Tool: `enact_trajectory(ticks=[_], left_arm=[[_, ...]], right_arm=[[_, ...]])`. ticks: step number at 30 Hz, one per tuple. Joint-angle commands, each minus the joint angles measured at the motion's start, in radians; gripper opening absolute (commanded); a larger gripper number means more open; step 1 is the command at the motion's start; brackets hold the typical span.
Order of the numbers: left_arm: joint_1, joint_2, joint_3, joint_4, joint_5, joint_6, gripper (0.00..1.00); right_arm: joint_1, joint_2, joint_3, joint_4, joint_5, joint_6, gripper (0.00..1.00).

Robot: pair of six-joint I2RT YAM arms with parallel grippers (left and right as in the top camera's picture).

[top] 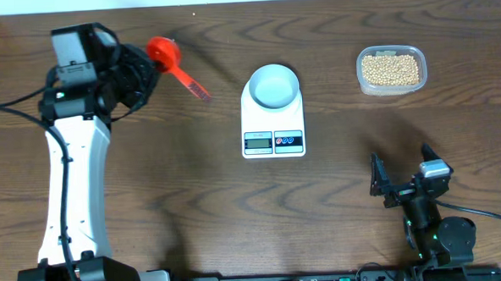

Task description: Scoop item into bowl and weigh 50g on scale

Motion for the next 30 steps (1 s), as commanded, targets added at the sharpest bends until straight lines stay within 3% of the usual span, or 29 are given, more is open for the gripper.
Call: enact_trajectory(ticks=[1, 4, 7, 13, 21, 30], left_arm=[[-0.046, -0.01, 0.012, -0.004, 0.04, -0.048, 0.07], [-0.071, -0.01, 0.012, -0.001, 0.04, -0.048, 0.07], [-0.093, -0.01, 0.012, 0.0, 0.04, -0.049, 0.07], [-0.104, -0.01, 0.012, 0.0, 0.04, -0.195, 0.07], [-0.119, -0.01, 0.012, 0.0, 0.04, -0.233, 0.07], [-0.121, -0.009, 0.012, 0.0, 0.024, -0.361, 0.07]], right_arm=[[0.007, 0.0, -0.002, 0.034, -0.111, 0.199, 0.99], [0.007, 0.0, -0.002, 0.051, -0.15, 0.32, 0.99], [0.007, 0.003, 0.003, 0.112, -0.21, 0.347, 0.99], [0.007, 0.091, 0.093, 0.146, -0.259, 0.365, 0.99], [0.007, 0.455, 0.377, 0.14, -0.415, 0.356, 0.99], [0.012, 0.926, 0.721, 0.136, -0.697, 0.37, 0.99]])
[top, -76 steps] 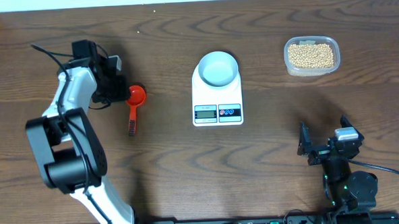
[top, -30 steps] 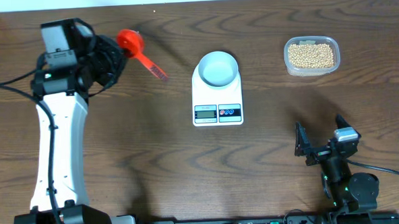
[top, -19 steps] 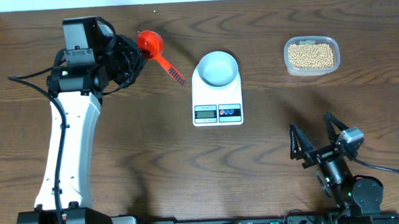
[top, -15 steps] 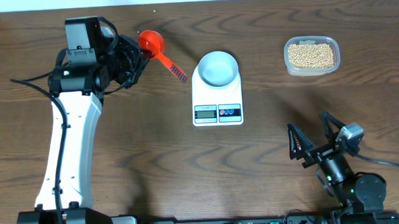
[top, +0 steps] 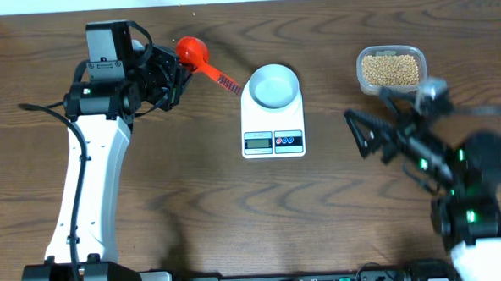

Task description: Scoop item into bowl and weigh 50g on scale

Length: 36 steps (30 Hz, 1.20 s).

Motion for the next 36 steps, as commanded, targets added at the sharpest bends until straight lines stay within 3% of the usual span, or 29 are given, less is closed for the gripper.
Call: enact_trajectory(ticks=[1, 8, 12, 16, 23, 28, 36], left_arm=[[0.0, -0.009, 0.012, -0.001, -0.018, -0.071, 0.07], [-0.005, -0.009, 0.012, -0.001, -0.047, -0.086, 0.08], [-0.026, -0.008, 0.012, 0.0, -0.075, -0.11, 0.08], [-0.074, -0.006, 0.01, -0.001, -0.158, -0.111, 0.07], [-0.163, 0.006, 0.001, -0.001, -0.266, -0.197, 0.07], [-0.214, 0.016, 0.0, -0.001, -0.288, -0.24, 0.07], [-0.273, 0.036, 0.0, -0.003, -0.287, -0.283, 0.07]], right_arm=[[0.018, 0.184, 0.145, -0.002, -0.177, 0.042, 0.99], [0.102, 0.499, 0.339, 0.014, -0.249, 0.19, 0.99], [0.167, 0.619, 0.398, 0.128, -0.293, 0.257, 0.99], [0.219, 0.687, 0.399, 0.286, -0.285, 0.311, 0.99], [0.249, 0.726, 0.398, 0.287, -0.236, 0.338, 0.99], [0.257, 0.726, 0.398, 0.267, -0.235, 0.346, 0.75], [0.316, 0.726, 0.398, 0.266, -0.182, 0.372, 0.56]])
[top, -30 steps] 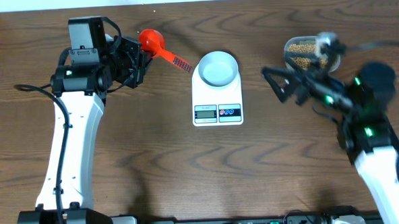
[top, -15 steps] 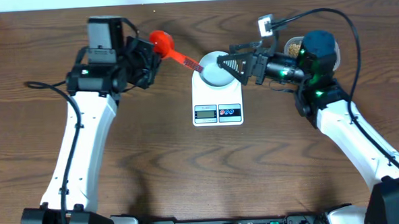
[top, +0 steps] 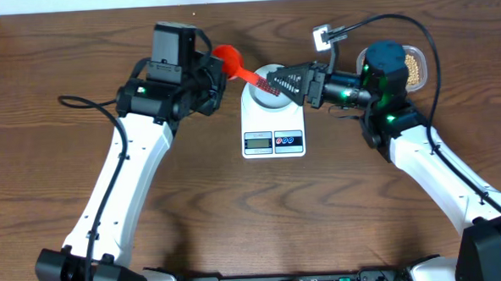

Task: Scoop item into bowl and weigh 50g on scale
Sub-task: 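Grasp scoop handle with right gripper and release it from left gripper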

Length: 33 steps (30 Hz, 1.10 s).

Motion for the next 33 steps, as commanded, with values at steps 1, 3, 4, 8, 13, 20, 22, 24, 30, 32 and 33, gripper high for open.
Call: enact_trajectory(ticks=[1, 3, 4, 8, 13, 20, 22, 24, 30, 32, 33], left_arm=[[-0.016, 0.014, 0.0, -0.004, -0.018, -0.054, 0.07], [-0.016, 0.014, 0.0, -0.004, -0.017, -0.077, 0.07], [-0.016, 0.014, 0.0, -0.004, -0.017, -0.086, 0.07], [-0.016, 0.014, 0.0, -0.004, -0.017, -0.089, 0.07], [-0.016, 0.014, 0.0, -0.004, -0.009, -0.089, 0.07], [-0.016, 0.014, 0.0, -0.005, 0.006, -0.089, 0.07], [-0.016, 0.014, 0.0, -0.005, 0.013, -0.088, 0.07], [-0.017, 0.014, 0.0, -0.01, 0.017, -0.088, 0.07], [-0.023, 0.014, 0.0, -0.041, 0.017, -0.088, 0.07], [-0.023, 0.014, 0.0, -0.047, 0.017, -0.088, 0.07], [-0.023, 0.014, 0.0, -0.047, 0.017, -0.088, 0.07]], right_arm=[[0.037, 0.002, 0.02, -0.003, 0.046, 0.012, 0.52], [0.054, 0.002, 0.02, -0.019, 0.085, 0.029, 0.48], [0.061, 0.002, 0.02, -0.029, 0.109, 0.041, 0.47], [0.08, 0.002, 0.02, -0.041, 0.15, 0.053, 0.41], [0.086, 0.002, 0.02, -0.041, 0.159, 0.061, 0.35], [0.086, 0.002, 0.02, -0.041, 0.16, 0.061, 0.25], [0.086, 0.002, 0.02, -0.041, 0.16, 0.061, 0.24], [0.086, 0.002, 0.02, -0.041, 0.16, 0.061, 0.23], [0.086, 0.002, 0.02, -0.041, 0.16, 0.06, 0.17], [0.086, 0.002, 0.02, -0.041, 0.16, 0.06, 0.15], [0.086, 0.002, 0.02, -0.041, 0.16, 0.06, 0.15]])
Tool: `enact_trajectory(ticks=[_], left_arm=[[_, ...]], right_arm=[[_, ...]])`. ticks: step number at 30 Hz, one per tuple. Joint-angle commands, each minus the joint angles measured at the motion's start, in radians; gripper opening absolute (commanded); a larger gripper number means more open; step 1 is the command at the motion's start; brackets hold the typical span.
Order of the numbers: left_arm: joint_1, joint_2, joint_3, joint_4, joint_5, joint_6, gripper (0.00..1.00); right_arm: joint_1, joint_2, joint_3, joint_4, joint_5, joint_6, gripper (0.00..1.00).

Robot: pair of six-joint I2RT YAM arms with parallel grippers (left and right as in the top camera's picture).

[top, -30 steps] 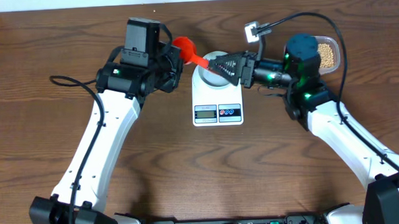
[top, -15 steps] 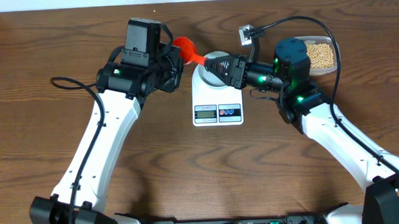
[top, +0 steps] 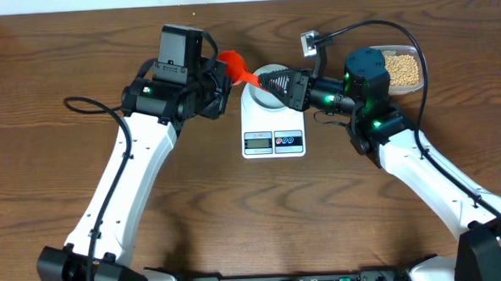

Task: Scoop item into bowl and weigh 50g on scale
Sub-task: 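Grasp scoop handle with right gripper and release it from left gripper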

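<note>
A red scoop hangs above the table just left of the scale, its handle slanting down to the right. My left gripper is shut on it near the cup end. My right gripper reaches in from the right, and its fingertips meet the far end of the handle. Whether they have closed on it does not show. The white bowl stands on the white scale, partly hidden under the right gripper. The clear tub of tan beans sits at the back right, half covered by the right arm.
The scale's display and buttons face the front edge. Both arms cross over the back middle of the brown table. A cable loops above the right wrist.
My right gripper has moved a little to the left, so its fingertips now reach the end of the scoop's handle. The left gripper and the scoop have shifted slightly right.
My left gripper first held the scoop at the far back left while the right arm rested at the front right. The scoop was then carried closer to the scale and the right arm rose. Both grippers then met over the bowl, where they now stand closer together.
</note>
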Motion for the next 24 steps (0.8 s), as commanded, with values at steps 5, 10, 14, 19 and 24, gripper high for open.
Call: enact_trajectory(ticks=[5, 10, 14, 19, 24], left_arm=[[-0.005, 0.01, 0.0, -0.006, 0.012, -0.013, 0.07], [-0.01, 0.01, 0.0, -0.006, 0.012, -0.012, 0.07], [-0.014, 0.01, 0.0, -0.005, 0.012, -0.013, 0.07], [-0.016, 0.01, 0.0, -0.006, 0.012, -0.012, 0.07], [-0.016, 0.01, 0.0, -0.006, 0.012, -0.013, 0.07]], right_arm=[[0.008, 0.002, 0.019, 0.0, 0.003, 0.0, 0.14], [0.008, 0.002, 0.019, -0.002, 0.0, 0.0, 0.14], [0.008, 0.002, 0.019, -0.014, 0.0, 0.0, 0.12], [0.008, 0.002, 0.019, -0.021, 0.0, 0.0, 0.12], [0.008, 0.002, 0.019, -0.021, 0.0, 0.0, 0.11]])
